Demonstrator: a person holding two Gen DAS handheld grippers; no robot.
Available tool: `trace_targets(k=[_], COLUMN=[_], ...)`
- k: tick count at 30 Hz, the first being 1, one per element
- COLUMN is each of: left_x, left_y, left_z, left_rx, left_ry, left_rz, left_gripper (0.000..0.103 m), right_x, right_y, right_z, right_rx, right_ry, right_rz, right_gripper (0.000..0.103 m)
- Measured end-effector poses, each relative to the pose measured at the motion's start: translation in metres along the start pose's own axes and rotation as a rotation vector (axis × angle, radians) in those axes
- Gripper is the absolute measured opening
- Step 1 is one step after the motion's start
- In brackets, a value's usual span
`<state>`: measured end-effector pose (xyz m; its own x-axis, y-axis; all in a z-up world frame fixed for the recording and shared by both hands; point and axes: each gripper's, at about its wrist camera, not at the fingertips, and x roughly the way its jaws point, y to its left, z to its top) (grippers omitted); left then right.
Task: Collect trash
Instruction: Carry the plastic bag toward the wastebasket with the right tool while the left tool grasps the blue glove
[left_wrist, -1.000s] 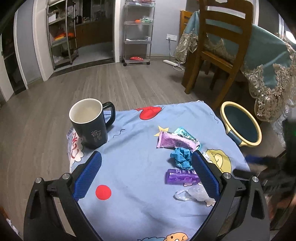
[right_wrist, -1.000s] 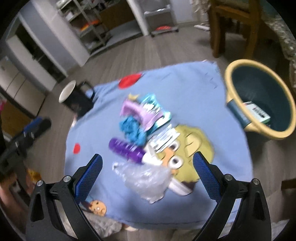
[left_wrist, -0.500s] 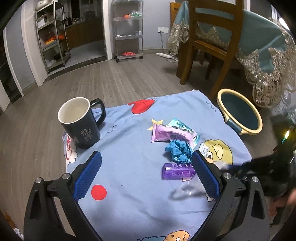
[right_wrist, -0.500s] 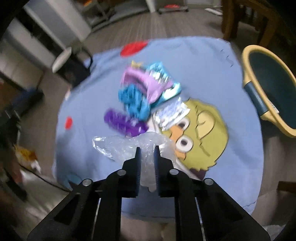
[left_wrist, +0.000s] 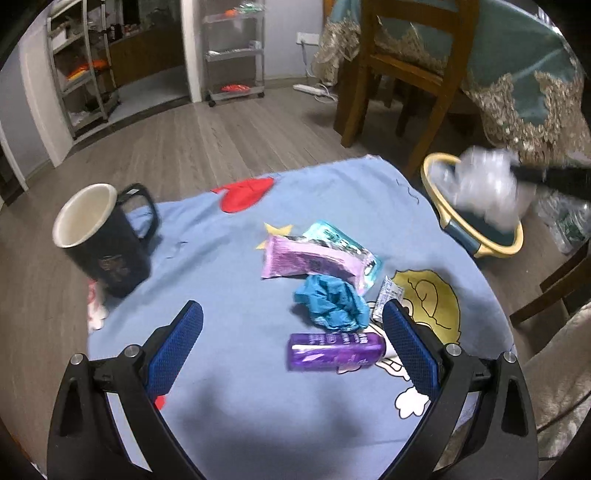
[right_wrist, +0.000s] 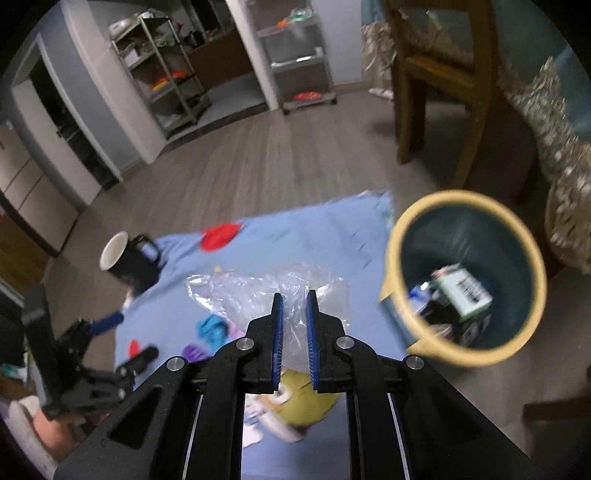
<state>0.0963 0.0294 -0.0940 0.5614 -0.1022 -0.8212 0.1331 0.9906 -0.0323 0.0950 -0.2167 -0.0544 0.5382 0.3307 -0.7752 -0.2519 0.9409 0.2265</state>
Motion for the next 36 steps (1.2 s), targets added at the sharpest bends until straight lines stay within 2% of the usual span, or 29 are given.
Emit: trace_targets(k=[3, 5, 8, 16, 18, 21, 23, 24, 26, 36], left_x=[0.020, 0.035, 0.052, 0.092, 0.097, 0.103, 0.104, 0.103, 0.101, 0.069], left_y=[-0.012, -0.020, -0.028, -0.034, -0.033, -0.029, -0.027, -0.027, -0.026, -0.025], left_z=[0.001, 0.002, 0.004, 0.000, -0.001, -0.003, -0.004, -0.005, -0.004, 0.006], left_rx=[0.035, 0.048, 0.054, 0.053, 0.047, 0.035, 0.032, 0.031, 0.029, -0.006], left_ry=[0.034, 0.054, 0.069, 0.145, 0.158, 0.191, 0.205, 0.208, 0.205, 0.100], left_rz=[-0.005, -0.012, -0.013, -0.008, -0.018, -0.033, -0.036, -0.042, -0.049, -0.014], left_gripper=[0.096, 0.096, 0.096, 0.094, 0.088, 0.072, 0.052, 0.049, 0.045, 0.043], right_x=[0.001, 0.011, 0.017, 0.025, 0.025, 0.026, 0.027, 0.028, 0.028, 0.029], right_y=[-0.022, -0.039, -0.048, -0.051, -0.050, -0.048, -0.047, -0.047, -0.047, -0.056], right_z=[0.007, 0.005, 0.002, -0.002, -0.002, -0.002, -0.002, -0.002, -0.002, -0.004], right_rx=[0.048, 0.129, 0.174, 0.195, 0.199, 0.196, 0.192, 0.192, 0.194, 0.234], right_ry=[-0.028, 0.004, 0.023, 0.049, 0.052, 0.057, 0.061, 0.062, 0.064, 0.067], right_rz=[0.007, 0.051, 0.081, 0.103, 0.111, 0.116, 0.119, 0.118, 0.116, 0.102], right_gripper=[0.013, 0.013, 0.013, 0.013, 0.013, 0.013, 0.013, 0.013, 0.013, 0.013])
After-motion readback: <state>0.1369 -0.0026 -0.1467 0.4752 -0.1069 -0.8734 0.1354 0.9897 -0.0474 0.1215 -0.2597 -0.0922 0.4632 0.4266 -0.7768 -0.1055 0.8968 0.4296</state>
